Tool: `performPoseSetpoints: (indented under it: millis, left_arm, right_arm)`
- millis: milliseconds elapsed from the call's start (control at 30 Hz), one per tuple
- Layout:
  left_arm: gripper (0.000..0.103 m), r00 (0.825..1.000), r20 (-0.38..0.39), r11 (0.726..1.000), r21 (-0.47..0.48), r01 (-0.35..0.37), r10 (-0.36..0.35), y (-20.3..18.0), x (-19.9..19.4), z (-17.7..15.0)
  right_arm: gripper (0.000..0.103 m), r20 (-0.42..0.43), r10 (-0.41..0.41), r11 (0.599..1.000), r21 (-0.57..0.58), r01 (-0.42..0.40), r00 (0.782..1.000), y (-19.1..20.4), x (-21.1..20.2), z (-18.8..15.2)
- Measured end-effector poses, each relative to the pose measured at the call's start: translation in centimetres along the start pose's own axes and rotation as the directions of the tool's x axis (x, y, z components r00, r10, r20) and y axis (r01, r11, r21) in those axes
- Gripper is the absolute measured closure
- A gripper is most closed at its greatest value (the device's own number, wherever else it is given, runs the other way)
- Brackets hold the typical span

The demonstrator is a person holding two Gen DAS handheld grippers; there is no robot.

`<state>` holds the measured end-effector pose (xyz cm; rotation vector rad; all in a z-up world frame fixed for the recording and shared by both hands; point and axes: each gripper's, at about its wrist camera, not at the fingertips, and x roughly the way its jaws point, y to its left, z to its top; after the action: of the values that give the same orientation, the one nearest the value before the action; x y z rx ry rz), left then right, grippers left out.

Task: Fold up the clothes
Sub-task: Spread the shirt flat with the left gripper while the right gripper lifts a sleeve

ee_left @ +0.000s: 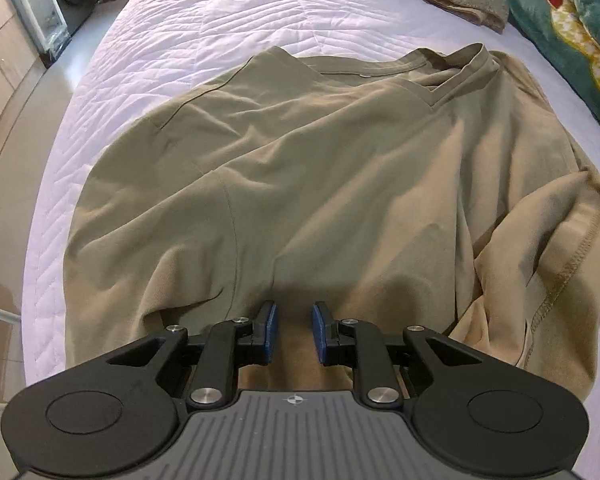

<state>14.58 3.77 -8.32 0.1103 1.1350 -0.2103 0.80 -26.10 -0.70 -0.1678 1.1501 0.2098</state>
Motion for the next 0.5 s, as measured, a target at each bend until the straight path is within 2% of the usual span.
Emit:
performPoseSetpoints:
  millis: [233,300,367,400,433,500]
  left_arm:
    - [0.080,1.000,-0.007,1.000,0.013,0.006,-0.006,0.7,-0.4,-0.6]
    - [0.080,1.000,-0.013,1.000,0.018,0.001,-0.001,0.8,-0.8,-0.9]
    - [0.080,1.000,-0.022,1.000,0.019,-0.011,0.011,0.9,-1.3,-1.2]
    - [0.080,1.000,-0.020,1.000,0.023,-0.012,0.012,0.9,-1.9,-1.5]
    - [0.079,1.000,-0.016,1.000,0.028,-0.012,0.012,0.9,-2.6,-1.7]
    - [0.079,1.000,-0.008,0.999,0.039,-0.012,0.012,0.8,-3.9,-2.3]
  right_arm:
    - [0.094,-0.148,-0.042,0.997,-0.071,0.031,0.988,-0.9,-7.3,-5.9]
    - [0.094,-0.200,-0.038,0.998,-0.064,0.026,0.979,-1.2,-7.7,-7.7]
    - [0.093,-0.283,-0.049,0.996,-0.084,0.026,0.958,-1.1,-6.4,-8.8]
    - [0.091,-0.312,-0.061,0.994,-0.100,0.032,0.948,-0.9,-5.8,-9.2]
    - [0.088,-0.308,-0.072,0.992,-0.117,0.037,0.949,-0.3,-5.6,-9.1]
    - [0.072,-0.265,-0.076,0.988,-0.150,0.037,0.961,1.2,-5.7,-8.3]
